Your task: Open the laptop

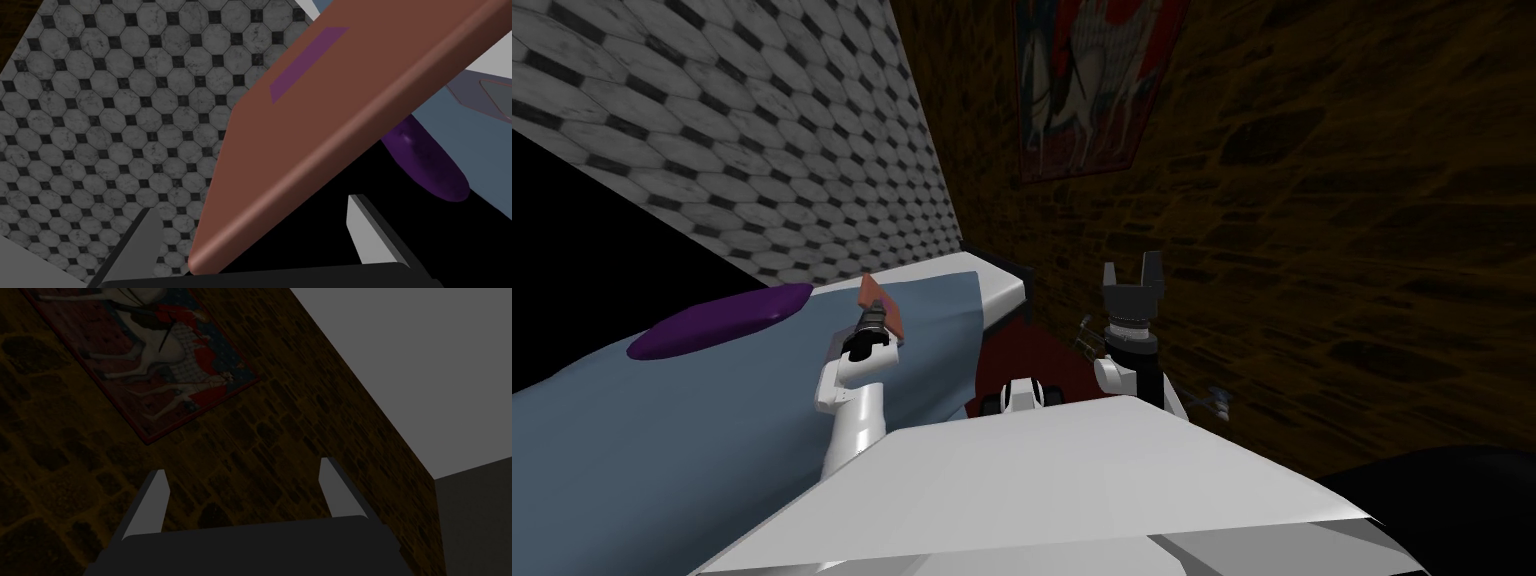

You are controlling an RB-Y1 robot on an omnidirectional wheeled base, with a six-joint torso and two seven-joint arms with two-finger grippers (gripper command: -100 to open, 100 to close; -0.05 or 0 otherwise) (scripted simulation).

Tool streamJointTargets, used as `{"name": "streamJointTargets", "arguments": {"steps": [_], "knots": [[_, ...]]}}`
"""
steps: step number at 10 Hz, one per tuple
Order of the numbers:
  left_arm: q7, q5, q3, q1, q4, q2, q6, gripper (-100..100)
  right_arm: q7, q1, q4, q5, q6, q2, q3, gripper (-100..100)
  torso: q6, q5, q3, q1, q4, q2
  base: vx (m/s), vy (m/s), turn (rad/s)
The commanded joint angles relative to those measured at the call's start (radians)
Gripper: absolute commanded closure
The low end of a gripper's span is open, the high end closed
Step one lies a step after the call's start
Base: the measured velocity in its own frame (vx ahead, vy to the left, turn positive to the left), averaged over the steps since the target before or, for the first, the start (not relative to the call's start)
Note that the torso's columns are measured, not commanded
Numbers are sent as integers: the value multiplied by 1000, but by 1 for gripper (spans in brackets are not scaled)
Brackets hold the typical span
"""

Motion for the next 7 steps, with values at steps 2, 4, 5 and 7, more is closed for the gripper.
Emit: {"name": "streamJointTargets", "arguments": {"steps": [2,4,5,7], "knots": [[1,3,-4,11,-11,-3,-1,100,0,0,0,0,0,0,0,0,0,0,-1,-1,0,-1,0,0,46],[4,20,-27,53,-55,-11,4,100,0,0,0,0,0,0,0,0,0,0,-1,-2,-1,-2,34,-40,81],[5,29,-38,74,-77,-15,6,100,0,0,0,0,0,0,0,0,0,0,-1,-1,0,-1,35,-49,64],[7,20,-20,62,-39,-10,-15,-100,0,0,0,0,0,0,0,0,0,0,0,1,0,1,20,-19,5]]}}
